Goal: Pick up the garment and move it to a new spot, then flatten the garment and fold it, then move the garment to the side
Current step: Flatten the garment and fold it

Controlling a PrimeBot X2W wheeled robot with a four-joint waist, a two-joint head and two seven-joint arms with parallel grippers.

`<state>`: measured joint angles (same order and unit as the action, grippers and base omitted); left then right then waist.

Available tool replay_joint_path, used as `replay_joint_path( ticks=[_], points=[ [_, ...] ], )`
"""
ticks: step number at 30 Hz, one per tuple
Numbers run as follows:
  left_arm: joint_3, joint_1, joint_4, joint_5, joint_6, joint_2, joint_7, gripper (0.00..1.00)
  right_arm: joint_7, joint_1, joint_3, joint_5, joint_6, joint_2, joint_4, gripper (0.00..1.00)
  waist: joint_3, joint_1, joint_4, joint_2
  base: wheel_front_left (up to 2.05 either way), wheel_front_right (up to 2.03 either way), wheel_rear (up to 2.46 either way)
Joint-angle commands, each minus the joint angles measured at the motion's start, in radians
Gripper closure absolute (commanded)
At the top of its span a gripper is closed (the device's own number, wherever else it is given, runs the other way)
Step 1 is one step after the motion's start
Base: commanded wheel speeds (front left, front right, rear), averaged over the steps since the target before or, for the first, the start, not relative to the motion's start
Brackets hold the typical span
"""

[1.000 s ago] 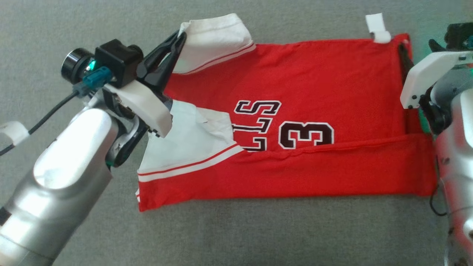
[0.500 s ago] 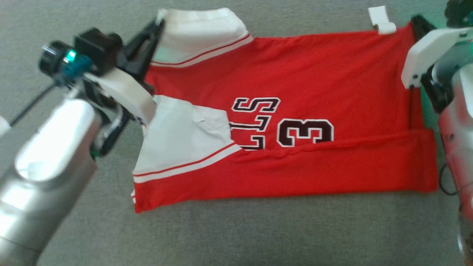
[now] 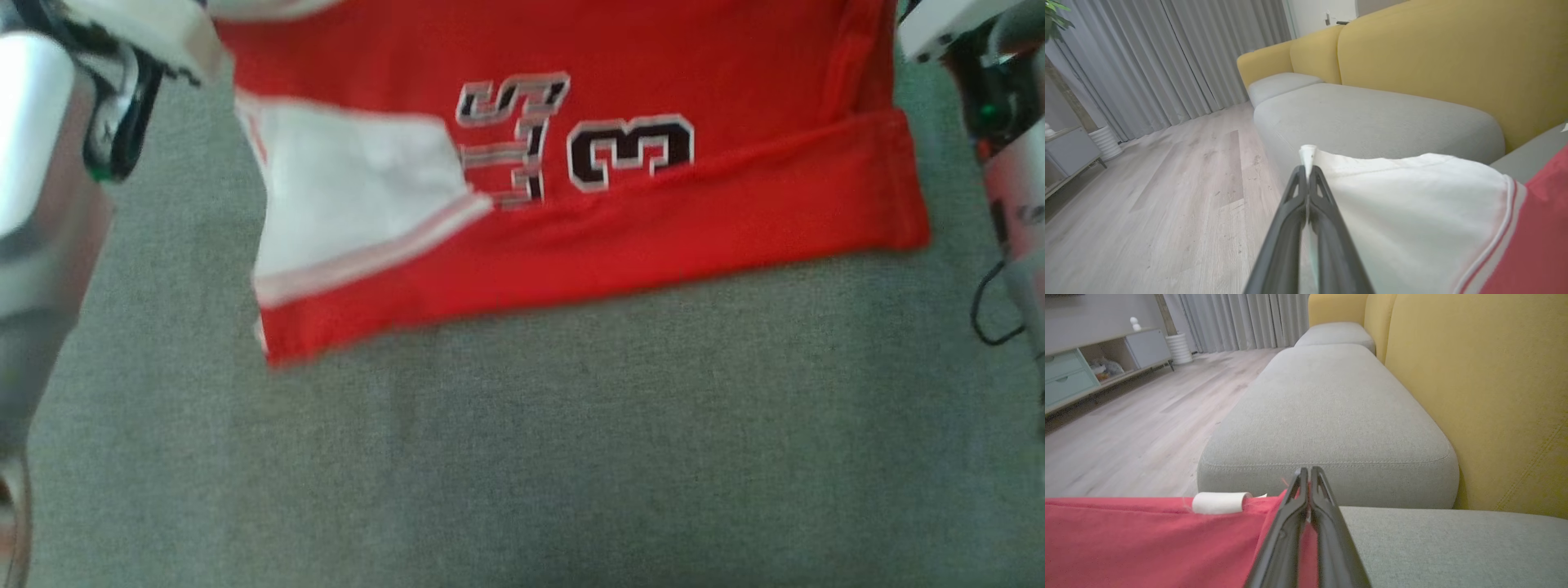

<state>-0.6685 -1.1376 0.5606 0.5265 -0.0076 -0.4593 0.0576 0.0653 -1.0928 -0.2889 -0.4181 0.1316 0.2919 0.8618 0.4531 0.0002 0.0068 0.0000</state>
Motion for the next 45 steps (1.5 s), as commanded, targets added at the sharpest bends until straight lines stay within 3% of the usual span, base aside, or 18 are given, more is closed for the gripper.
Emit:
replay_joint_path(
  ticks=[1,8,14,18,23,31,38,45],
  points=[
    [0.046,-0.051,-0.012,-0.008,-0.002,-0.033,0.011,1.00,0.015,-0.031,-0.007,-0.012,-0.001,0.005,-0.035,1.00,0.000,-0.0002,0.001,0.0000,0.00,0.00,0.00],
    [0.003,-0.051,0.112,-0.018,-0.047,0.020,0.076,1.00,0.058,-0.001,-0.082,-0.114,-0.001,0.034,-0.034,1.00,-0.020,-0.0002,0.018,0.0000,0.00,0.00,0.00],
    [-0.043,0.029,0.133,-0.014,-0.078,0.032,0.103,1.00,0.032,0.083,-0.180,-0.219,-0.001,0.104,-0.071,1.00,-0.065,-0.0002,0.046,0.0000,0.00,0.00,0.00],
    [-0.072,0.106,0.104,-0.015,-0.081,0.019,0.101,1.00,0.028,0.146,-0.285,-0.224,-0.001,0.178,-0.110,1.00,-0.105,-0.0002,0.060,0.0000,0.00,0.00,0.00],
    [-0.109,0.223,0.017,-0.004,-0.082,-0.023,0.047,1.00,0.005,0.229,-0.397,-0.277,-0.001,0.252,-0.159,1.00,-0.159,-0.0002,0.074,0.0000,0.00,0.00,0.00],
    [-0.214,0.401,-0.185,0.046,-0.103,-0.142,-0.203,1.00,-0.080,0.308,-0.626,-0.274,-0.001,0.405,-0.207,1.00,-0.210,-0.0002,0.089,0.0000,0.00,0.00,0.00],
    [-0.225,0.453,-0.285,0.079,-0.079,-0.185,-0.288,1.00,-0.136,0.312,-0.716,-0.307,-0.001,0.452,-0.220,1.00,-0.219,-0.0002,0.082,0.0000,0.00,0.00,0.00],
    [-0.220,0.463,-0.314,0.085,-0.055,-0.195,-0.297,1.00,-0.160,0.296,-0.759,-0.344,-0.001,0.472,-0.234,1.00,-0.215,-0.0002,0.068,0.0000,0.00,0.00,0.00]
  ],
)
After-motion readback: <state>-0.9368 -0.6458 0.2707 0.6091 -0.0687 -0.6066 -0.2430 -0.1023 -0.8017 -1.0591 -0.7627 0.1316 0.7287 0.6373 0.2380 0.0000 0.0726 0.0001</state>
